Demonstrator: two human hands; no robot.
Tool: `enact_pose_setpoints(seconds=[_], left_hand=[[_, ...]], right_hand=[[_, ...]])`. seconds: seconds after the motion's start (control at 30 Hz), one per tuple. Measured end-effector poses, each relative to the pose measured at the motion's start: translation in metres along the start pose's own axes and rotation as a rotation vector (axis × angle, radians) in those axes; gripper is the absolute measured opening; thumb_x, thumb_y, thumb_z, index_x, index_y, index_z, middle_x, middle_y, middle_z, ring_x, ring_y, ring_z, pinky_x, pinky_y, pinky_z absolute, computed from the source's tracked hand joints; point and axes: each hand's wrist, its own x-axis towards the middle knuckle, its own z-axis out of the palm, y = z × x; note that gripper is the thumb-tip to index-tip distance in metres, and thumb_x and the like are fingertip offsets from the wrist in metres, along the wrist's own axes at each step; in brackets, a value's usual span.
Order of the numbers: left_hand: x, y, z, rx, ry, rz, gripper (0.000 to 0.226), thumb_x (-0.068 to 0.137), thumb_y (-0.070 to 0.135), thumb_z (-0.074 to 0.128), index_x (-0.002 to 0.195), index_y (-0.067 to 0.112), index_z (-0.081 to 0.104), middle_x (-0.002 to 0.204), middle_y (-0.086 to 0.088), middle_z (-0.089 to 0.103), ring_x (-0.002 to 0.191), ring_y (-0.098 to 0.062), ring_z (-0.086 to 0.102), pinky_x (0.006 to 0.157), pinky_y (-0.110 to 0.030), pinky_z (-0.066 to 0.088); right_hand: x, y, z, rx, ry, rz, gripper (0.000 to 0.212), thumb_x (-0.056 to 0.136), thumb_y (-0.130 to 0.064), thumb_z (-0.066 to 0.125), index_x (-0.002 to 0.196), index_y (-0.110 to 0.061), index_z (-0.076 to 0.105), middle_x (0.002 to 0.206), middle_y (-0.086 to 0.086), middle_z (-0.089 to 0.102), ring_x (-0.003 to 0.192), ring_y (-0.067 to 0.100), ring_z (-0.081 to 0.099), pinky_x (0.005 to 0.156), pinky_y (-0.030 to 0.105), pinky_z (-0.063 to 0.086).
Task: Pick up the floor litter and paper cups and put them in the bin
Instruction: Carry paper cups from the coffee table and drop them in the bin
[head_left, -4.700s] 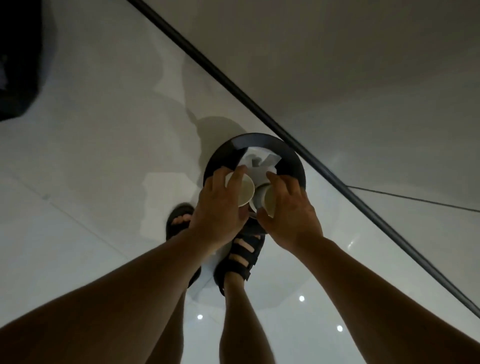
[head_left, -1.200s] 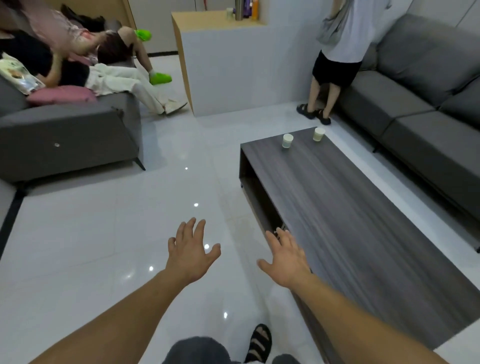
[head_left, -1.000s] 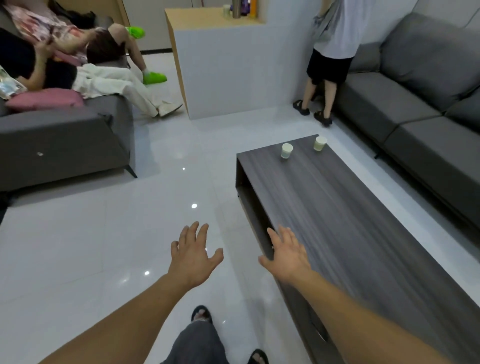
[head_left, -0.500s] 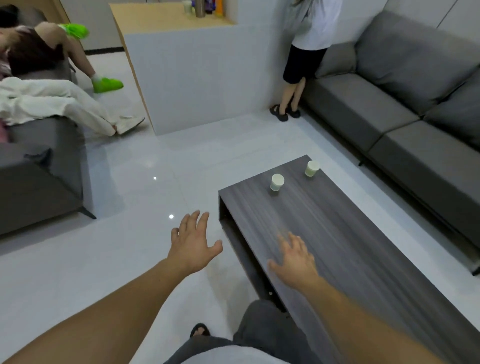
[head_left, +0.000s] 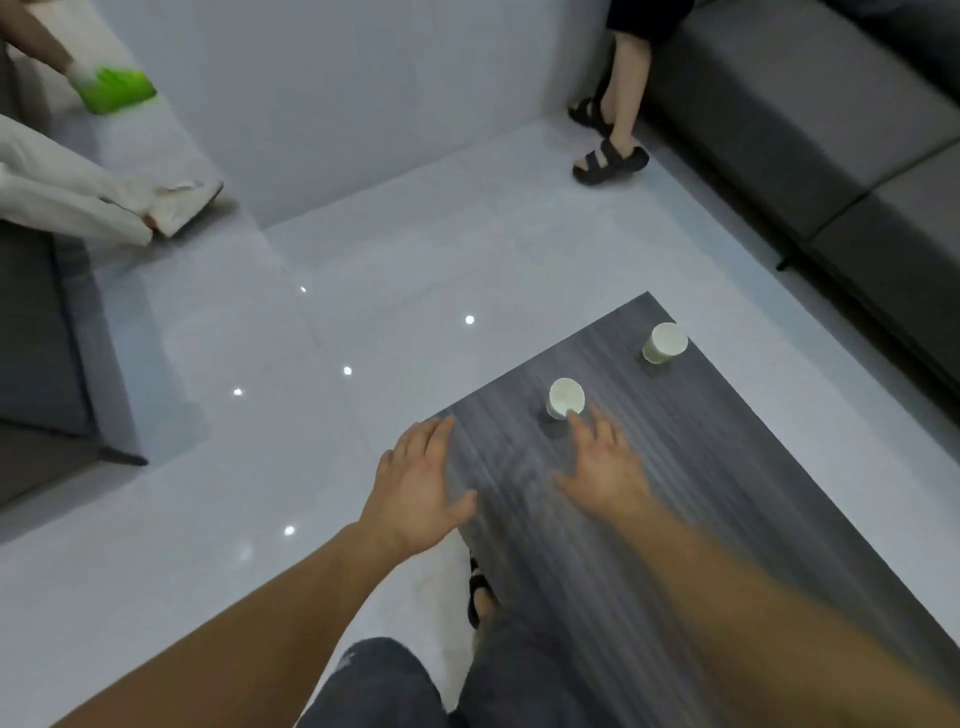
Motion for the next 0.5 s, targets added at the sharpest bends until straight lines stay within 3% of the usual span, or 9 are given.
enact_pose_setpoints(seconds=[0.17, 0.37, 0.5], left_hand=[[0.075, -0.008, 0.039, -0.045, -0.085, 0.003, 0.091, 0.081, 0.05, 0.062, 0.152, 0.02, 0.014, 0.155, 0.0, 0.021, 0.141, -0.017, 0.021, 0.116, -0.037, 0.025], [0.137, -0.029, 0.085, -0.049, -0.179, 0.012, 0.094, 0.08, 0.049, 0.066, 0.152, 0.021, 0.012, 0.155, 0.001, 0.021, 0.143, -0.016, 0.02, 0.117, -0.032, 0.022], [0.161, -0.031, 0.103, -0.109, -0.218, 0.006, 0.095, 0.081, 0.048, 0.066, 0.152, 0.02, 0.01, 0.156, 0.0, 0.018, 0.143, -0.016, 0.016, 0.115, -0.03, 0.018]], right_hand=[[0.109, 0.02, 0.007, -0.015, -0.026, -0.014, 0.09, 0.085, -0.036, 0.066, 0.154, -0.025, 0.01, 0.162, 0.006, 0.001, 0.148, 0.033, 0.007, 0.116, 0.049, 0.027], [0.183, 0.034, 0.05, -0.021, -0.17, -0.031, 0.097, 0.082, -0.022, 0.073, 0.154, -0.03, 0.01, 0.162, 0.002, -0.007, 0.146, 0.035, 0.012, 0.111, 0.05, 0.034], [0.191, 0.035, 0.061, 0.12, -0.184, -0.009, 0.083, 0.085, -0.022, 0.069, 0.152, -0.026, 0.021, 0.155, 0.007, 0.023, 0.133, 0.033, 0.039, 0.104, 0.04, 0.038]])
